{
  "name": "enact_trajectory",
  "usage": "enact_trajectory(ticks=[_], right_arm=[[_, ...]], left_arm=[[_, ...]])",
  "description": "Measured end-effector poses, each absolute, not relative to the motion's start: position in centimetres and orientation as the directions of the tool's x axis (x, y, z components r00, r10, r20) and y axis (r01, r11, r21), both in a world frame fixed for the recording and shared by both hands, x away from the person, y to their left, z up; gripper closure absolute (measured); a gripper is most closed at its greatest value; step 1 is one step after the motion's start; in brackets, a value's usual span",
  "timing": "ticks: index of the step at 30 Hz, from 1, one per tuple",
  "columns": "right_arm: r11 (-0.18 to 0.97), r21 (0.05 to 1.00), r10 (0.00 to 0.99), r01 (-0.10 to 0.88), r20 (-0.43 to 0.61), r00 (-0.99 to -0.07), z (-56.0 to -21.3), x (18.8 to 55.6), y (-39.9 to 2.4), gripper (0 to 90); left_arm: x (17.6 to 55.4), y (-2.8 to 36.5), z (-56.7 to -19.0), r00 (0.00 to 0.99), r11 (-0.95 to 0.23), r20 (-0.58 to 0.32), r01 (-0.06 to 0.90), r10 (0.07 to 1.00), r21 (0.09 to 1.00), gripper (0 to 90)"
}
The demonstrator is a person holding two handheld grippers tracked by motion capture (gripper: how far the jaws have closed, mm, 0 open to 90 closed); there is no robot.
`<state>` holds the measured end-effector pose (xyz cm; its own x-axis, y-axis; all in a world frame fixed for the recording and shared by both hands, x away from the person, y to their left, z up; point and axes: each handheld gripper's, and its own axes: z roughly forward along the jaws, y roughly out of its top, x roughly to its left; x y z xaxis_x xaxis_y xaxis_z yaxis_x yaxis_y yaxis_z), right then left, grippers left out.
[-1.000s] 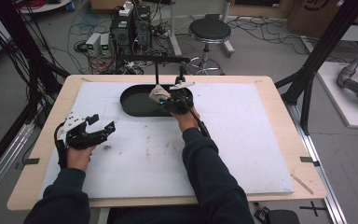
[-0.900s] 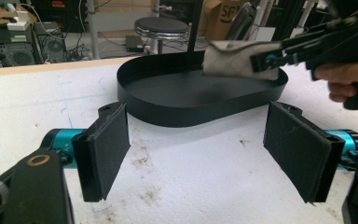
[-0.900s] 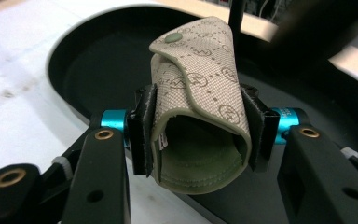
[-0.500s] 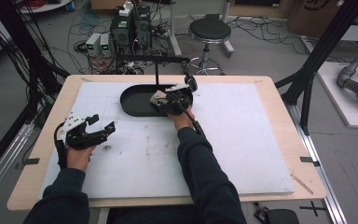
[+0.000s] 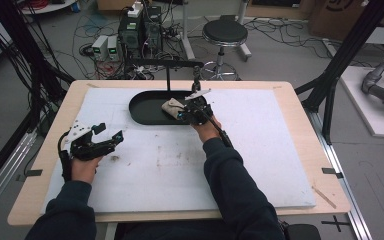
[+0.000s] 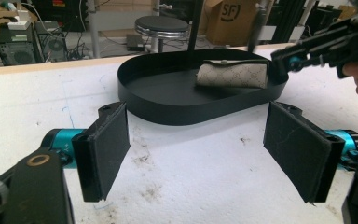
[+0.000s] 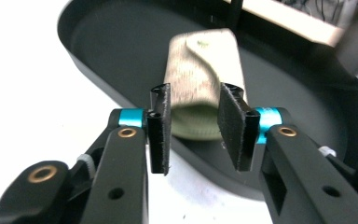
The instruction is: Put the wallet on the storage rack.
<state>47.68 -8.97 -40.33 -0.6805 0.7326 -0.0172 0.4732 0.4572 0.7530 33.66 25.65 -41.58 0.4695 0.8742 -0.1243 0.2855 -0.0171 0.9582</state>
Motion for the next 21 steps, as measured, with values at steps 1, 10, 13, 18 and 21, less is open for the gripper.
enact_trajectory(ticks=[1,10,13,18,21], right_arm=[[0.454,0.750,0.736,0.480,-0.012,-0.677,-40.6,47.8,-8.8,67.0],[0.422,0.773,0.752,0.473,-0.007,-0.659,-40.9,48.3,-8.6,62.1],[0.406,0.792,0.757,0.456,-0.012,-0.653,-40.0,47.8,-9.6,52.4],[0.412,0.818,0.756,0.401,-0.061,-0.652,-38.5,46.5,-12.1,37.7],[0.396,0.835,0.753,0.381,-0.058,-0.655,-37.7,45.3,-14.7,30.9]], left_arm=[[33.7,25.7,-41.6,0.471,-0.021,-0.121,0.285,0.874,0.958,22.3],[33.7,25.8,-41.6,0.472,-0.017,-0.125,0.284,0.872,0.959,22.3],[33.7,25.7,-41.6,0.472,-0.015,-0.125,0.281,0.873,0.960,22.3],[33.7,25.7,-41.6,0.475,-0.020,-0.121,0.281,0.872,0.959,22.3],[33.7,25.4,-41.6,0.481,-0.024,-0.119,0.280,0.869,0.960,22.3]])
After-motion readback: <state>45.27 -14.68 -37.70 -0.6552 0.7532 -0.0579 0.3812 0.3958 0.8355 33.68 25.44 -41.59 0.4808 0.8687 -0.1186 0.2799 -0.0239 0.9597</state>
